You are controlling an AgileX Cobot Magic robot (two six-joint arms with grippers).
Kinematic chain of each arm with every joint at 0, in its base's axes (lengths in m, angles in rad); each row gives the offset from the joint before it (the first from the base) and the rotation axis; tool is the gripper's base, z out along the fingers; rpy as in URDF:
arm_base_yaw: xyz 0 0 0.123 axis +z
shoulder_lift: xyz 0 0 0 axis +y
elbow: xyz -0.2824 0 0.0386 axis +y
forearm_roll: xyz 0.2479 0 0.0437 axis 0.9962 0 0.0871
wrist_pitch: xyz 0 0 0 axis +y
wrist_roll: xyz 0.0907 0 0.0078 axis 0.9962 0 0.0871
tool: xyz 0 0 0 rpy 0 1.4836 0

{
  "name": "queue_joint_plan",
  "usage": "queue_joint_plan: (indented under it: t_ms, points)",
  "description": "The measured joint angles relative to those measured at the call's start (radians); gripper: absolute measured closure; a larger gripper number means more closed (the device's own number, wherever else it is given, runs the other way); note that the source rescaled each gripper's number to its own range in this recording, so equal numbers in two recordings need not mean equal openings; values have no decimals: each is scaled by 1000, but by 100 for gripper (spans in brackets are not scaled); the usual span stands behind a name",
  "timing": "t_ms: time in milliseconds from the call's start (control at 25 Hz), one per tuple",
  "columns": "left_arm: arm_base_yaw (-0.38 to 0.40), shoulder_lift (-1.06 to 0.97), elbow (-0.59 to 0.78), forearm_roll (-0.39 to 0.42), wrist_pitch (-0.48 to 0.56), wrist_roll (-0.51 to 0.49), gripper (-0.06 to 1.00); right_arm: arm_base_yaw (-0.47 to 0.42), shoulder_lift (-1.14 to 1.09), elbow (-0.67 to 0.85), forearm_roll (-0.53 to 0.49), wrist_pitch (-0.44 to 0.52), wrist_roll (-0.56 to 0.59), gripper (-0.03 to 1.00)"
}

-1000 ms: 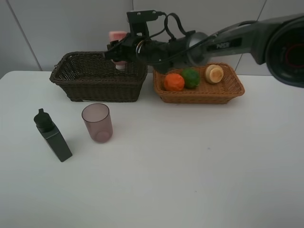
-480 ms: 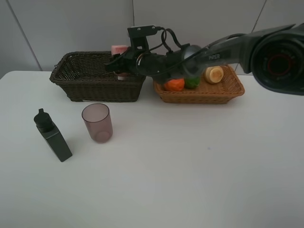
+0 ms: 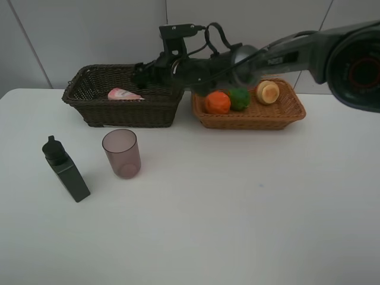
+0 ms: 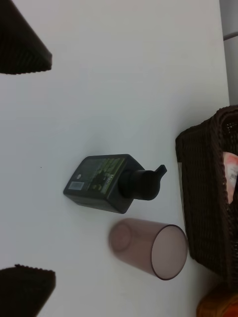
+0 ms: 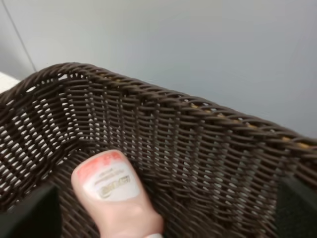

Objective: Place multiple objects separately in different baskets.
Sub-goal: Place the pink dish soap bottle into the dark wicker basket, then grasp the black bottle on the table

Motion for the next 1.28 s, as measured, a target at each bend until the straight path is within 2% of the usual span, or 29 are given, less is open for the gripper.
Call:
queue_joint_plan:
  t_ms: [200,440,560,680,1080,1280]
  points:
    - [0,0,0,0,0,0,-5,0,-123,0,6,322,0,9]
    - [0,0,0,0,0,0,-5,-17,-237,16,48,801,-1,9]
    - [0,0,0,0,0,0,-5,-62,-292,92,65,934,-1,9]
    - [0,0,0,0,0,0,-5,-130,-365,215,86,975,-1,9]
    - [0,0,0,0,0,0,-5,-459,-800,598,95,987,-1,9]
    - [0,0,0,0,0,0,-5,-504,-1107,707,79,1020,-3,9]
